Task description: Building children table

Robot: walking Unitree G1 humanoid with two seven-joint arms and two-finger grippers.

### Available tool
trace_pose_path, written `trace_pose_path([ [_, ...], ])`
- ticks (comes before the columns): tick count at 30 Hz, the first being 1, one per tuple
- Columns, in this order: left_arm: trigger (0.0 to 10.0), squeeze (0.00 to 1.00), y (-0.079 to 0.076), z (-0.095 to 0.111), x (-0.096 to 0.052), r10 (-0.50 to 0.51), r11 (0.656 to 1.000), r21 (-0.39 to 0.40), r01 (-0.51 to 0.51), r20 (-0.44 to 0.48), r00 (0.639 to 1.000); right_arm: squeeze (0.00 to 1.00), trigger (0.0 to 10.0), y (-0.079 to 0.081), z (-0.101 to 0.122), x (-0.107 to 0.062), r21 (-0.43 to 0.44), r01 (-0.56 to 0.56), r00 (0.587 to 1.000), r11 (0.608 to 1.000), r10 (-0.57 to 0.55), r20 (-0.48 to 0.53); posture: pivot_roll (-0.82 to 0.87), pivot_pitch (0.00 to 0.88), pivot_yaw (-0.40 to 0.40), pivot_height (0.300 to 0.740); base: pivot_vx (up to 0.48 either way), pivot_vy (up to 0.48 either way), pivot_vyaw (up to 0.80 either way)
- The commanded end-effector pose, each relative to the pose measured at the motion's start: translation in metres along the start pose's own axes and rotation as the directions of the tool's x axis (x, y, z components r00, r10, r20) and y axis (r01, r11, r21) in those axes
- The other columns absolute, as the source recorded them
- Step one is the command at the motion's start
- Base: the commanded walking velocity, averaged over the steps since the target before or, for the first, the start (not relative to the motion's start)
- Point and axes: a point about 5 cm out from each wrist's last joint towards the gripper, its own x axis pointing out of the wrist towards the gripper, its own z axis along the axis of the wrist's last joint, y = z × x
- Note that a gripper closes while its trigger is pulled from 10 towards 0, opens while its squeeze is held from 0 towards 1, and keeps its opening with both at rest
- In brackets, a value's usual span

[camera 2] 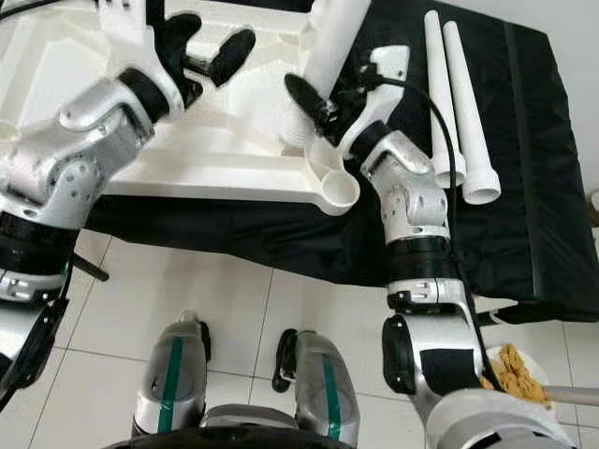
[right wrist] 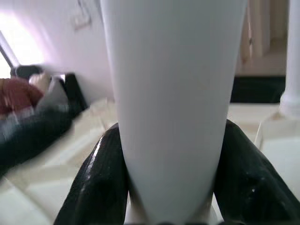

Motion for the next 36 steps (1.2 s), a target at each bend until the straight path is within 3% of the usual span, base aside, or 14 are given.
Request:
trace_pose_path([
  [1, 10.0, 0.0, -0.013, -0.01, 0.0, -0.08, 0.996, 0.049, 0.081, -0.021, 0.997, 0.0, 10.0, -0.005, 0.012, -0.005, 0.003, 0.047, 0.996, 0.999, -0.047, 0.078, 0.13, 0.055, -0.102, 0.74, 0.0, 0.0, 0.0],
  [2, 10.0, 0.0, -0.013, -0.01, 0.0, -0.08, 0.996, 0.049, 0.081, -0.021, 0.997, 0.0, 10.0, -0.005, 0.012, -0.005, 0.003, 0.047, 0.996, 0.999, -0.047, 0.078, 0.13, 0.055, -0.102, 0.74, 0.0, 0.0, 0.0],
  [4, 10.0, 0.0, -0.021, -0.03, -0.003, -0.109, 0.987, 0.111, 0.118, -0.083, 0.991, 0.0, 10.0, -0.009, 0.02, -0.007, 0.02, 0.093, 0.986, 0.995, -0.095, 0.136, 0.13, 0.063, -0.104, 0.74, 0.0, 0.0, 0.0],
  [7, 10.0, 0.0, -0.021, -0.03, -0.003, -0.109, 0.987, 0.111, 0.118, -0.083, 0.991, 0.0, 10.0, -0.009, 0.02, -0.007, 0.02, 0.093, 0.986, 0.995, -0.095, 0.136, 0.13, 0.063, -0.104, 0.74, 0.0, 0.0, 0.0],
  [9, 10.0, 0.0, -0.03, -0.048, -0.007, -0.163, 0.971, 0.149, 0.185, -0.15, 0.975, 0.0, 10.0, -0.013, 0.024, -0.01, 0.027, 0.142, 0.975, 0.99, -0.144, 0.167, 0.13, 0.068, -0.102, 0.74, 0.0, 0.0, 0.0],
  [14, 10.0, 0.0, -0.04, -0.069, -0.011, -0.213, 0.944, 0.197, 0.263, -0.243, 0.946, 0.0, 10.0, -0.017, 0.018, -0.019, 0.037, 0.2, 0.966, 0.979, -0.203, 0.161, 0.13, 0.073, -0.099, 0.74, 0.0, 0.0, 0.0],
  [19, 10.0, 0.0, -0.043, -0.074, -0.013, -0.239, 0.93, 0.212, 0.3, -0.271, 0.932, 0.0, 10.0, -0.017, 0.015, -0.022, 0.047, 0.22, 0.962, 0.974, -0.225, 0.155, 0.13, 0.076, -0.098, 0.74, 0.0, 0.0, 0.0],
  [20, 10.0, 0.0, -0.047, -0.08, -0.016, -0.263, 0.91, 0.237, 0.34, -0.302, 0.916, 0.0, 10.0, -0.018, 0.012, -0.026, 0.047, 0.236, 0.959, 0.971, -0.241, 0.149, 0.13, 0.077, -0.095, 0.74, 0.0, 0.0, 0.0],
  [22, 10.0, 0.0, -0.047, -0.08, -0.016, -0.263, 0.91, 0.237, 0.34, -0.302, 0.916, 0.0, 10.0, -0.018, 0.012, -0.026, 0.047, 0.236, 0.959, 0.971, -0.241, 0.149, 0.13, 0.077, -0.095, 0.74, 0.0, 0.0, 0.0],
  [23, 10.0, 0.0, -0.048, -0.087, -0.018, -0.278, 0.885, 0.272, 0.379, -0.345, 0.897, 0.0, 10.0, -0.018, 0.009, -0.029, 0.051, 0.251, 0.956, 0.967, -0.256, 0.147, 0.12, 0.08, -0.088, 0.74, 0.0, 0.0, 0.0],
  [24, 10.0, 0.0, -0.048, -0.087, -0.018, -0.278, 0.885, 0.272, 0.379, -0.345, 0.897, 0.0, 10.0, -0.018, 0.009, -0.029, 0.051, 0.251, 0.956, 0.967, -0.256, 0.147, 0.12, 0.08, -0.088, 0.74, 0.0, 0.0, 0.0],
  [28, 10.0, 0.0, -0.049, -0.099, -0.025, -0.305, 0.827, 0.334, 0.453, -0.41, 0.86, 0.0, 10.0, -0.02, 0.009, -0.036, 0.051, 0.281, 0.946, 0.958, -0.286, 0.15, 0.11, 0.087, -0.08, 0.74, 0.0, 0.0, 0.0],
  [31, 10.0, 0.0, -0.05, -0.1, -0.026, -0.316, 0.819, 0.334, 0.467, -0.417, 0.852, 0.0, 10.0, -0.021, 0.009, -0.037, 0.049, 0.288, 0.945, 0.956, -0.292, 0.15, 0.11, 0.088, -0.08, 0.74, 0.0, 0.0, 0.0],
  [36, 10.0, 0.0, -0.049, -0.11, -0.034, -0.34, 0.78, 0.337, 0.528, -0.48, 0.809, 0.0, 10.0, -0.023, 0.011, -0.038, 0.043, 0.299, 0.941, 0.953, -0.302, 0.15, 0.11, 0.091, -0.084, 0.74, 0.0, 0.0, 0.0],
])
